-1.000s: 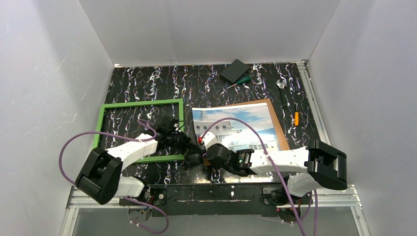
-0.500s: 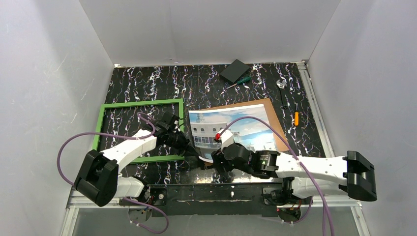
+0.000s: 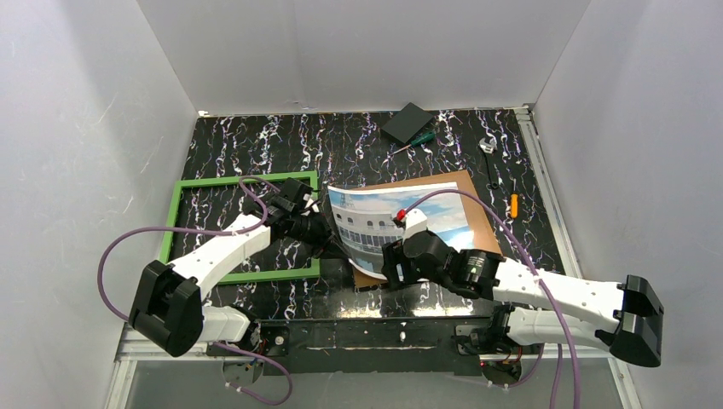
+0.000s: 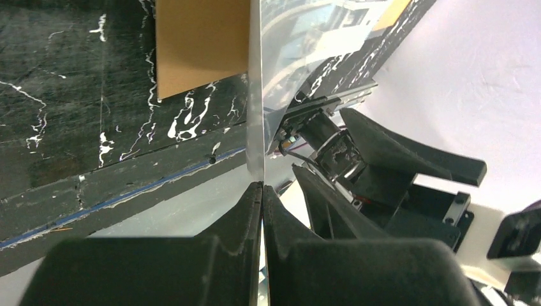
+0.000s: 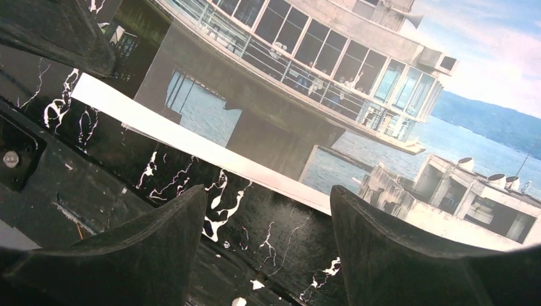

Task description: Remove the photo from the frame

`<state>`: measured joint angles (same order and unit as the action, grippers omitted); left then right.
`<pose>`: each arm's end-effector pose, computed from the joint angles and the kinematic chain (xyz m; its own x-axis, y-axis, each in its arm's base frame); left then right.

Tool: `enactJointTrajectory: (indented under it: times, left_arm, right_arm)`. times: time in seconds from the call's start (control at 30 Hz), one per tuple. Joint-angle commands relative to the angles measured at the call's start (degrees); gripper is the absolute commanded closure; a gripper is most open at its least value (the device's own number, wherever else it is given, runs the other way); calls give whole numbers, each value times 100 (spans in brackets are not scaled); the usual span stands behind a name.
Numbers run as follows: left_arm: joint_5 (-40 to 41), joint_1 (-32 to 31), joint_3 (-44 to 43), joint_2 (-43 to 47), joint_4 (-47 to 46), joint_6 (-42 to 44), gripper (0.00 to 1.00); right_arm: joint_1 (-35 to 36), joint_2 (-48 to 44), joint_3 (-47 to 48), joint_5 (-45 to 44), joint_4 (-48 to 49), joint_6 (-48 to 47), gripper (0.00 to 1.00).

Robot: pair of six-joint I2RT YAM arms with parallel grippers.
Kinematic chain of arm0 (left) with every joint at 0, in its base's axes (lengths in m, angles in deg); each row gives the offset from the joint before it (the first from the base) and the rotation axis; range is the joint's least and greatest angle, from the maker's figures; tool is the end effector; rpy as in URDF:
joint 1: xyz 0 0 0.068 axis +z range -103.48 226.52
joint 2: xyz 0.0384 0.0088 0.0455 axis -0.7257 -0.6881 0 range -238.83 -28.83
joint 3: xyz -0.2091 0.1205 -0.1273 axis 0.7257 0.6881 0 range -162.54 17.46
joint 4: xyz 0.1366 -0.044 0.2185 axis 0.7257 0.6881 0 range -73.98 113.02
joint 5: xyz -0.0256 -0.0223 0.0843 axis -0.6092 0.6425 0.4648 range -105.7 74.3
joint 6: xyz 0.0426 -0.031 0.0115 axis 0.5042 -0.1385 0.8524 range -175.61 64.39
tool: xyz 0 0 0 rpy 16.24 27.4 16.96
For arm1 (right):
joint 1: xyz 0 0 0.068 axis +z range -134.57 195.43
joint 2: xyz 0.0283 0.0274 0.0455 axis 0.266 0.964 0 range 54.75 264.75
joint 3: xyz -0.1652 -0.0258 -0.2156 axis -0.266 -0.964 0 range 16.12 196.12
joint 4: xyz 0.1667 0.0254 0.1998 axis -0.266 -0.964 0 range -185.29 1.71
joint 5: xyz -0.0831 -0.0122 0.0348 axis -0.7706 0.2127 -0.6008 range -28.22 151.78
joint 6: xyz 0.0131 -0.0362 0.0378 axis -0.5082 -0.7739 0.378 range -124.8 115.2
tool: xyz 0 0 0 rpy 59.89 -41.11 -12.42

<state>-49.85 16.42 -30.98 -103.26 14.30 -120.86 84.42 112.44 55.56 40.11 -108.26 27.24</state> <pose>0.2407 -0.1627 0.2718 -0.9279 -0.3308 -0.1720 0.0361 0.3794 -0.9245 0.0891 0.1956 0.2507 -0.5930 -0.1693 -0.7872 -0.5297 0.8184 0.2230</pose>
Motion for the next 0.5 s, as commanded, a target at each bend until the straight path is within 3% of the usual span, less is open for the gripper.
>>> enactJointTrajectory:
  times: [0.0,0.1,0.47]
  left_arm:
    - [-430,-15,-167,-71,480,423,100]
    - [-403,-13,-137,-89,656,314,100]
    - [-361,-13,-411,-257,1253,383,100]
  right_arm:
    - [-142,-23,38,230,72,-97,21]
    - [-56,286,202,131,-20,-423,24]
    - [848,1809,915,-1893,-275,-1522,33]
